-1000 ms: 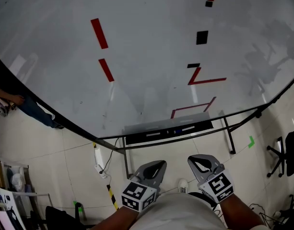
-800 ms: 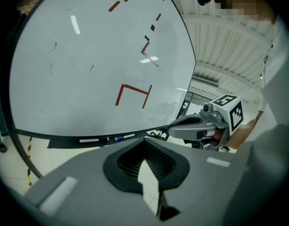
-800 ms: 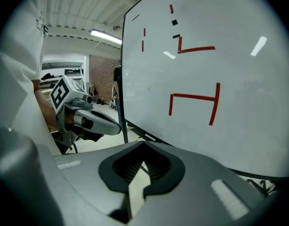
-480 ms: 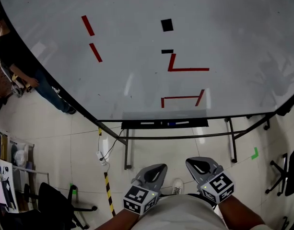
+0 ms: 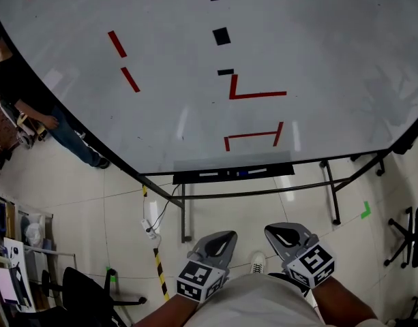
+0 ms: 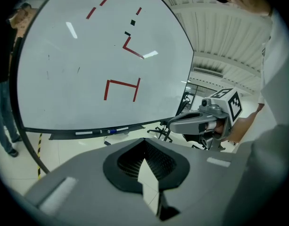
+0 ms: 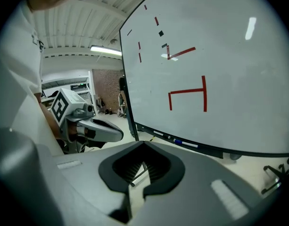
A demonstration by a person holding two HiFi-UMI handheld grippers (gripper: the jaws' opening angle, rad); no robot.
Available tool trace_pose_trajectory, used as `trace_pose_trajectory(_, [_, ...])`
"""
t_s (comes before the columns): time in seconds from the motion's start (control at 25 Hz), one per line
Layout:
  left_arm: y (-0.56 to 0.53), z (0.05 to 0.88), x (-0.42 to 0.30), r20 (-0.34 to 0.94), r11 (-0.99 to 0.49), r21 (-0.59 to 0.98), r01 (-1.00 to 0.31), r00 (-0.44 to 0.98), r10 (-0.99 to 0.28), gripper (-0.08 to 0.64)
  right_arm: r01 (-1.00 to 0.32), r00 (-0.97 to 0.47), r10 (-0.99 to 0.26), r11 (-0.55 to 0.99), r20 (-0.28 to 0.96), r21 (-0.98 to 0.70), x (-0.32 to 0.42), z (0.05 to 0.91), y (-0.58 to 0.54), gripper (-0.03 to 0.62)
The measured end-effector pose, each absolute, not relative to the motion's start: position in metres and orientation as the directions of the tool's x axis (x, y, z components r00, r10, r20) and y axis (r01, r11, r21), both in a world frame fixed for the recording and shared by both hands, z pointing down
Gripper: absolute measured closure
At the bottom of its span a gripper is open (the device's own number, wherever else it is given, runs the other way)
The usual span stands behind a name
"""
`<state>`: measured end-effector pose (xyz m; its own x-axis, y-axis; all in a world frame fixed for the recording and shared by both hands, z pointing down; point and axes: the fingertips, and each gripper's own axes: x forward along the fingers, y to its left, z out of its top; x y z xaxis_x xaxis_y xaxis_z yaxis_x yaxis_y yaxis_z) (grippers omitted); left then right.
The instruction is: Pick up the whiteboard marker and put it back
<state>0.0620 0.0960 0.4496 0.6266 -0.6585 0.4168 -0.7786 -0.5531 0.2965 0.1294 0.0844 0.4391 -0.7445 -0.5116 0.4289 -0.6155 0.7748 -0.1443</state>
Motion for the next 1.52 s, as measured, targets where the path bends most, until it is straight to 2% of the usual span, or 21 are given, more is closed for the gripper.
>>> trace_pose_trajectory(0.36, [0.095,0.445,0.03,0.394,-0.618,0.303,-0.726,0.686,-0.612,0.543,-0.67,-0.716,-0.561,0.719,0.416,-0.184,0.092,0.439,0.086,0.591])
trace_pose_trajectory(0.72, [0.094,0.445,0.005,0.379,-0.609,0.32,-0.726,0.687,-0.62,0.543,-0.685,-0.703,-0.568,0.702,0.428,-0.194,0.077,0.444,0.091,0.591])
trace_pose_trajectory(1.52, [0.101,0.448,0.004,0.4,-0.616,0.29,-0.732,0.677,-0.617,0.543,-0.674,-0.711,-0.554,0.713,0.433,-0.196,0.071,0.449,0.098,0.591])
